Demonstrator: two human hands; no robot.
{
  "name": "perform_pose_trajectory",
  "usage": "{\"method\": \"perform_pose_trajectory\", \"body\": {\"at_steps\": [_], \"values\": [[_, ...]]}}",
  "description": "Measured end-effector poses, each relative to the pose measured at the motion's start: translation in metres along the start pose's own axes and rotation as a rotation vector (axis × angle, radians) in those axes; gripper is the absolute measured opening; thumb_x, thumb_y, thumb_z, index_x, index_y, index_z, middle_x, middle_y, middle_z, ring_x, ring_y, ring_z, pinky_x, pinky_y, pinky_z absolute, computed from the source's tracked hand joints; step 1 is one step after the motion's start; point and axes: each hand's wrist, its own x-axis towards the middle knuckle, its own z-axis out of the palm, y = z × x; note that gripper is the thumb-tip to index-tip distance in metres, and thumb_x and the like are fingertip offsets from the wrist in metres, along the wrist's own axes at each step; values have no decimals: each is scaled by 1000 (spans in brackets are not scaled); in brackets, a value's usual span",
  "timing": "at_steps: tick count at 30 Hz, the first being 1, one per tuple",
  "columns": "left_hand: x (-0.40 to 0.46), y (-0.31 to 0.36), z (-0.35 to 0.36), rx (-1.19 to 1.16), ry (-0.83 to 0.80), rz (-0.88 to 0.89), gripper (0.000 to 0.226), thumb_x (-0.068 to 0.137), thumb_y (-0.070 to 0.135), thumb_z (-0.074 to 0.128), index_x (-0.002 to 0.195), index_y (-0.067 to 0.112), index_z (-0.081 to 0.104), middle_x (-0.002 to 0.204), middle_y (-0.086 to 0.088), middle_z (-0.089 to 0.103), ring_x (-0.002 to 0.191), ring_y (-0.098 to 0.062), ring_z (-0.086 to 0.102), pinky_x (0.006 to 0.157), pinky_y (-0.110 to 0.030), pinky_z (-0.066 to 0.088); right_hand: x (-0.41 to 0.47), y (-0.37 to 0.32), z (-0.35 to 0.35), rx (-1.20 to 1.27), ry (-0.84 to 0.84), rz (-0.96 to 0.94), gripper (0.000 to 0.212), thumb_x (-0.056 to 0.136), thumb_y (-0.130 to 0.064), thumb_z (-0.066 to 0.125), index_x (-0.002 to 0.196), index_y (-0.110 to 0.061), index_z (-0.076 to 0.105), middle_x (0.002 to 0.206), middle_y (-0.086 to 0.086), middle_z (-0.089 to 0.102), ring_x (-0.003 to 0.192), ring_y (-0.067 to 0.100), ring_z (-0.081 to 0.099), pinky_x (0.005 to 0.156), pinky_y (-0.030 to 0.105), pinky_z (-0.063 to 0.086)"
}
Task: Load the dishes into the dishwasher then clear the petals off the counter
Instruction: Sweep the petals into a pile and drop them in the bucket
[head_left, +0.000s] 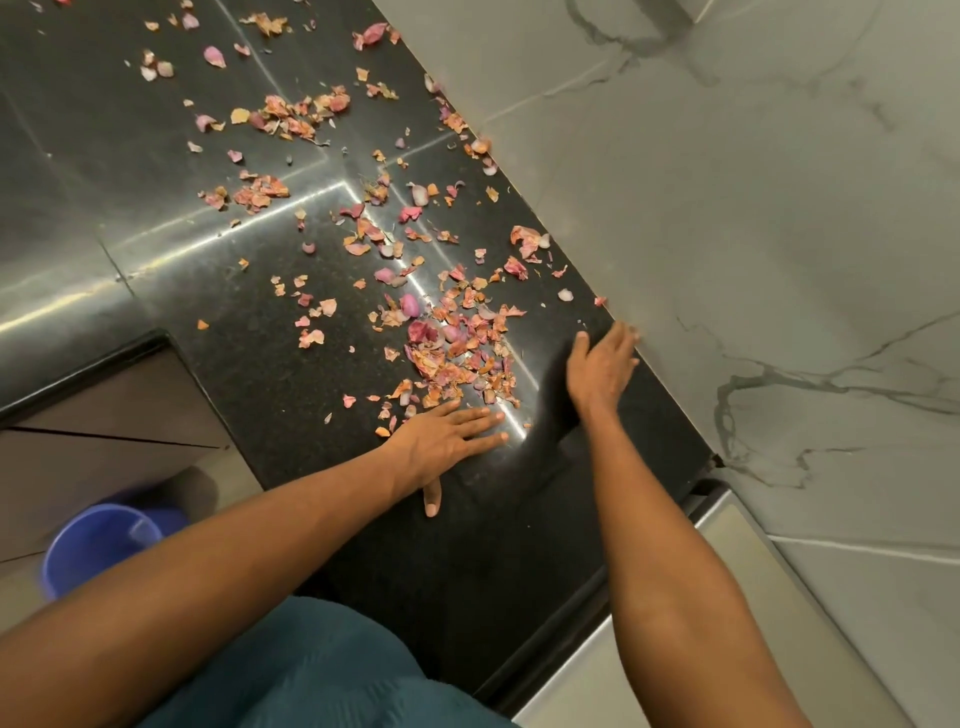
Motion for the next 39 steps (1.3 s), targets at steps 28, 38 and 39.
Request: {"method": "perform_pose_trajectory", "body": {"at_steps": [28, 38, 39], "values": [[5, 0, 0, -9, -38, -29, 145, 63, 53, 89, 158, 30, -17, 166, -1, -24, 152, -20, -22, 120, -44, -14, 14, -54, 16, 290, 57, -346, 41, 102, -10, 46, 141, -16, 57, 137, 3, 55, 127, 11, 53, 107, 26, 40], [7, 0, 2, 21, -40, -29, 146, 62, 57, 88, 158, 30, -20, 165, 0, -26, 152, -20, -22, 117, -42, -17, 4, -42, 30, -83, -343, -340, 74, 104, -65, 22, 165, -25, 8, 171, -1, -11, 157, 18, -16, 123, 54, -19], [7, 0, 1, 20, -42, -27, 147, 62, 57, 88, 158, 29, -20, 165, -1, -25, 152, -21, -22, 118, -42, -17, -12, -46, 32, -55, -352, -376, 73, 104, -65, 20, 165, -26, 8, 171, -2, -10, 156, 16, -16, 123, 52, -18]]}}
